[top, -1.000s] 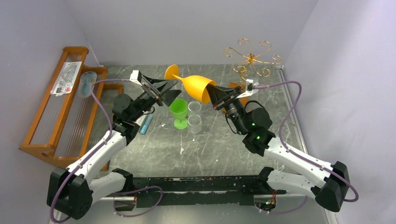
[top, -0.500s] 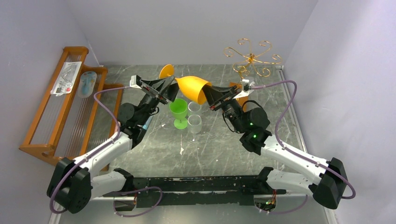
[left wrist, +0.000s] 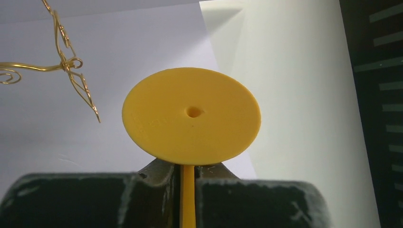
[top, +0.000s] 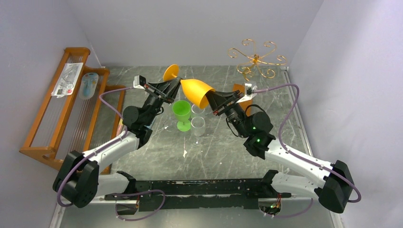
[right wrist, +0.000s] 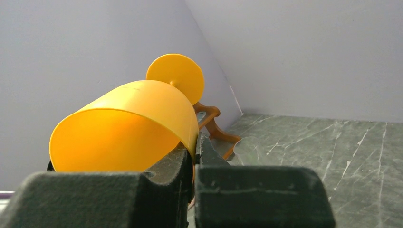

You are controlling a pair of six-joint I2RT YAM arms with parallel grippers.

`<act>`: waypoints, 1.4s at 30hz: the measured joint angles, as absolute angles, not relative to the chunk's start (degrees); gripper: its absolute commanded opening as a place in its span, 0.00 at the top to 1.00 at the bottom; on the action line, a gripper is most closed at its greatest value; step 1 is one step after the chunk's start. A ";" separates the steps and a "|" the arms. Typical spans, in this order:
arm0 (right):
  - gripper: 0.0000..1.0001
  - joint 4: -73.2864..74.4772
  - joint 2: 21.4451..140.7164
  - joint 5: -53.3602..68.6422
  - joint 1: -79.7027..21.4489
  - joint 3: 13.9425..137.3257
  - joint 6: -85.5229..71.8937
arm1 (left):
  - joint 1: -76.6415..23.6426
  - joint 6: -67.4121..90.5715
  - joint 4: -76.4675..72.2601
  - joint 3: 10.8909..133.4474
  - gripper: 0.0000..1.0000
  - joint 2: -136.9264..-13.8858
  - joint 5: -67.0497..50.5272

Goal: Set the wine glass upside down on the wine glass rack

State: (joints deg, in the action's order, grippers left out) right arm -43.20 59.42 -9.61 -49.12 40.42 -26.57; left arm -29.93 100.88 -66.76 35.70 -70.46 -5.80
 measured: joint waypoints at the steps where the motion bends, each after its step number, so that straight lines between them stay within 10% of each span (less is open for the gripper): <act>1: 1.00 -42.96 59.29 -9.61 -49.12 40.42 -26.63 | -29.95 100.62 -66.78 35.70 0.95 -70.43 -5.82; 6: 0.90 -41.52 58.65 -9.72 -49.12 40.42 -26.98 | -30.04 98.54 -66.74 35.70 0.95 -70.28 -5.87; 11: 0.46 -37.89 55.83 -9.47 -49.28 39.90 -27.64 | -30.11 94.67 -66.85 36.21 0.95 -70.02 -5.74; 15: 0.31 -30.87 52.12 -11.62 -49.32 40.36 -26.96 | -29.93 88.64 -66.98 37.01 0.95 -68.93 -5.39; 31: 0.17 13.47 46.76 -36.77 -49.34 60.69 -34.35 | -30.85 42.92 -35.11 62.89 0.95 -70.04 -16.36; 42: 0.14 15.59 57.54 -26.02 -49.30 74.78 -37.98 | -36.62 19.31 -25.78 65.95 0.95 -73.84 -23.20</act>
